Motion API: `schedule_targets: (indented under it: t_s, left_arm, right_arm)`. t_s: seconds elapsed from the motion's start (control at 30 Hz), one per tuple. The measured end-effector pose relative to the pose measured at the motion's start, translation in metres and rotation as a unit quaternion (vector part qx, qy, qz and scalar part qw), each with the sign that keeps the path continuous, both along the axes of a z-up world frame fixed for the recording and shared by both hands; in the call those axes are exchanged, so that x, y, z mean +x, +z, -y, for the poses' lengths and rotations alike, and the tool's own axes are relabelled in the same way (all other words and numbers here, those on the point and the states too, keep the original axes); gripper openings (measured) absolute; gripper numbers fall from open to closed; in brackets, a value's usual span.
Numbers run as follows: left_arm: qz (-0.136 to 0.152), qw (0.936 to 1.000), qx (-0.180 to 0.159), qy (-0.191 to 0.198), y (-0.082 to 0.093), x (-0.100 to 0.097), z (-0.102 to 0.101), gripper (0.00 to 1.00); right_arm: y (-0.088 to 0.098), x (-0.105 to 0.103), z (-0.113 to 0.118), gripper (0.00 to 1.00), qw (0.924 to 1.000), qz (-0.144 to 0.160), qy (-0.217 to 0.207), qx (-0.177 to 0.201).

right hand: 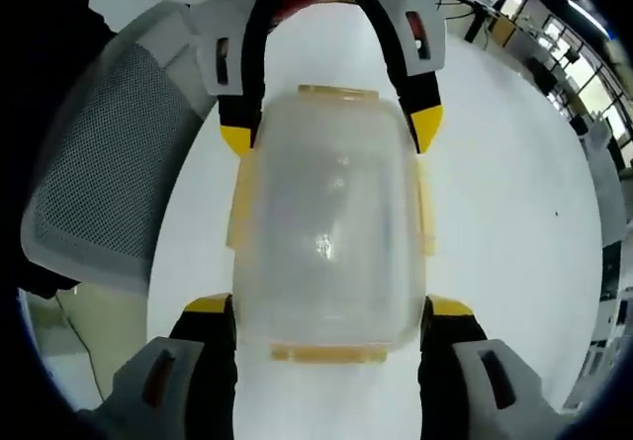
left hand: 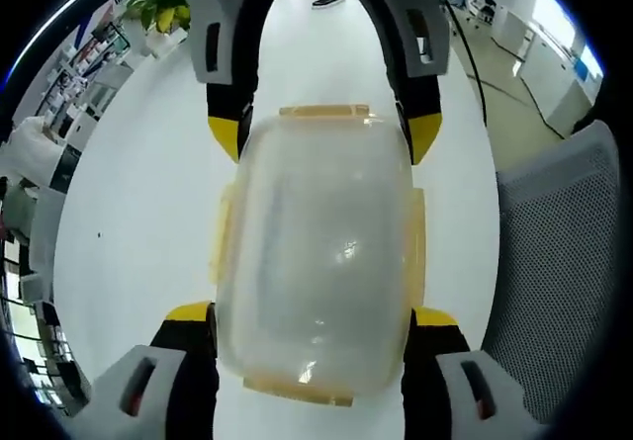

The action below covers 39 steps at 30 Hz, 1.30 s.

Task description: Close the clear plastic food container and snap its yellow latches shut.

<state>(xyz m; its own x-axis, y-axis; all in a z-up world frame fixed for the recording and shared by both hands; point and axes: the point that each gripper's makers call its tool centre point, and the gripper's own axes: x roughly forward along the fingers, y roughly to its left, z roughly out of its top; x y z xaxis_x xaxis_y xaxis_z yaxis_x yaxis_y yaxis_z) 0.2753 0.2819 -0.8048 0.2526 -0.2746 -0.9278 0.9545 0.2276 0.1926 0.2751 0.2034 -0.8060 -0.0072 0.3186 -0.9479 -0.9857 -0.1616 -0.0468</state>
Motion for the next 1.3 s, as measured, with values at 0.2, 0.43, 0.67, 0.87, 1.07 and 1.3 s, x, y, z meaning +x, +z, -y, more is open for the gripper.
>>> schedule_targets:
  t_s: [0.2,0.43,0.67,0.87,1.07,1.3]
  left_arm:
    - [0.003,0.9999,-0.008,0.007,0.001,-0.001,-0.010,0.73]
    - [0.002,1.0000,0.002,0.006,-0.001,0.000,-0.027,0.74]
    - [-0.001,0.9999,0.009,0.005,-0.002,0.003,-0.052,0.74]
    - [0.005,0.9999,0.012,-0.008,-0.003,0.006,-0.069,0.75]
    - [0.003,0.9992,0.023,-0.031,-0.004,0.015,-0.083,0.75]
    - [-0.001,0.9984,0.025,-0.050,-0.004,0.026,-0.092,0.76]
  right_arm:
    - [-0.001,0.000,-0.012,0.73,1.0000,0.002,0.002,0.000]
    - [-0.001,0.001,-0.029,0.73,1.0000,0.001,-0.002,-0.005]
    - [-0.001,0.003,-0.053,0.74,0.9998,0.004,-0.003,-0.017]
    - [-0.001,0.004,-0.070,0.74,0.9996,0.006,-0.022,-0.016]
    - [-0.002,0.008,-0.084,0.74,0.9989,0.008,-0.045,-0.013]
    - [-0.002,0.017,-0.094,0.74,0.9976,0.007,-0.068,-0.008]
